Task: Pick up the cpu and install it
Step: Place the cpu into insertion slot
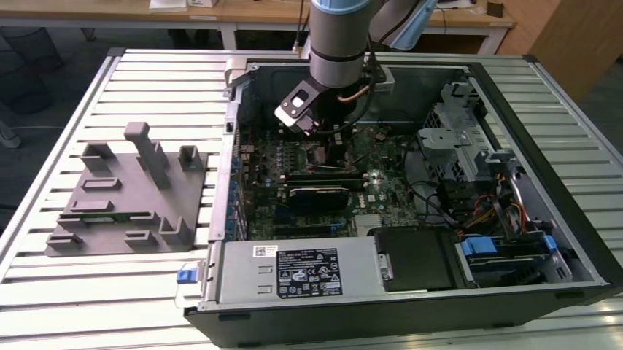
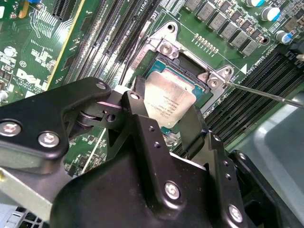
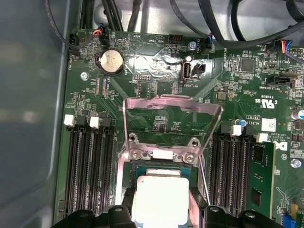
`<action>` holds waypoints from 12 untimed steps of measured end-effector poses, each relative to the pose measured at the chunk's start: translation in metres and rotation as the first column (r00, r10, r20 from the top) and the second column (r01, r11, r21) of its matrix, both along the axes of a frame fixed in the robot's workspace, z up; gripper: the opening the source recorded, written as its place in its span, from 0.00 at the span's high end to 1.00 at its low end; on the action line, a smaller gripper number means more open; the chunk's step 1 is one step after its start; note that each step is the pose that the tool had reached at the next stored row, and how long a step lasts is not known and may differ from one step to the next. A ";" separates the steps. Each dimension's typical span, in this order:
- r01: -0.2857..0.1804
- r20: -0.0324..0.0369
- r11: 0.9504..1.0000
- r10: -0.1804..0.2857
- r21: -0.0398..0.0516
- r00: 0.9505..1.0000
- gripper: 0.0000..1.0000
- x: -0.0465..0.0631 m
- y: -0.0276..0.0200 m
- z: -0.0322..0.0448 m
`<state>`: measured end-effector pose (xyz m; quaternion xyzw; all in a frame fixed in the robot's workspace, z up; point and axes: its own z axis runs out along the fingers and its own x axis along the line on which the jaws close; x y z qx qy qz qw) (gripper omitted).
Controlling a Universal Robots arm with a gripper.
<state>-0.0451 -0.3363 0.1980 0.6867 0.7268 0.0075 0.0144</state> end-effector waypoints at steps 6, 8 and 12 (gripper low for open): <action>0.002 0.000 1.000 -0.002 0.000 1.000 0.47 0.000 0.0015 -0.0025; 0.003 0.000 1.000 -0.003 0.000 1.000 0.47 0.000 0.0017 -0.0030; 0.004 0.000 1.000 -0.004 0.000 1.000 0.47 0.000 0.0017 -0.0035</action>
